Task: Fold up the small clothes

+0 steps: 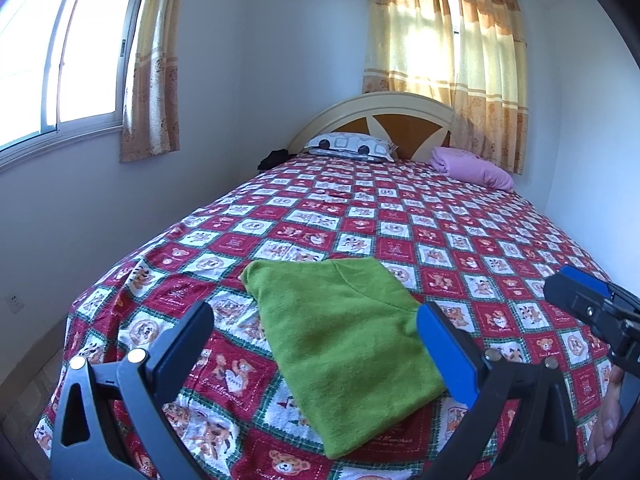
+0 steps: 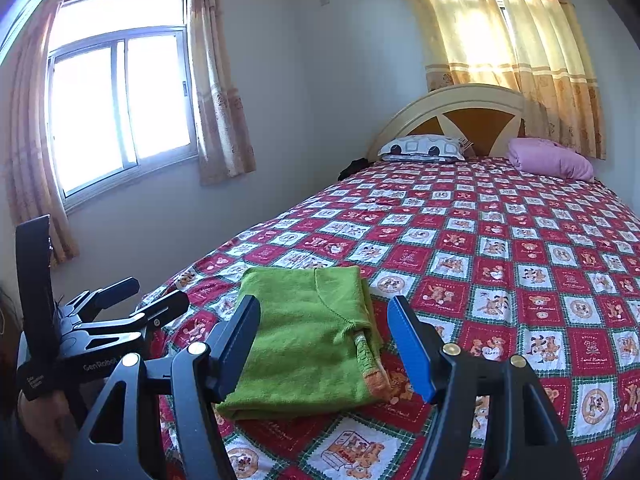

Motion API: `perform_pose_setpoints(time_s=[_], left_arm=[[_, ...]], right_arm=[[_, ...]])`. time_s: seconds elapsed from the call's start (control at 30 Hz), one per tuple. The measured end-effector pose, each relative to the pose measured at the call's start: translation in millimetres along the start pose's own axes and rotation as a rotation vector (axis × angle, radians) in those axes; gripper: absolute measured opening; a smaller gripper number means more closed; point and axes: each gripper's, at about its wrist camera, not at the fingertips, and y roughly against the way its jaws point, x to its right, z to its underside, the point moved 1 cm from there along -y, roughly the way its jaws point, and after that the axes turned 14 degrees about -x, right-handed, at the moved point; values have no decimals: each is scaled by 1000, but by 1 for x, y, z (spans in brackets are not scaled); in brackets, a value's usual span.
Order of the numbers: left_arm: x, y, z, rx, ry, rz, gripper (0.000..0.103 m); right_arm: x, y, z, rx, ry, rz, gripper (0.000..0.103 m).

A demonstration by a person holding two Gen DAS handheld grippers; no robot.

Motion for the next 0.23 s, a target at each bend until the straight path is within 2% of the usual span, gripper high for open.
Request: perform_pose_setpoints(time_s=[0.23], left_arm=[[-3,-2,1,-6,7,-4,103]], right_arm=[[-3,-2,3,-9,12,-5,67]])
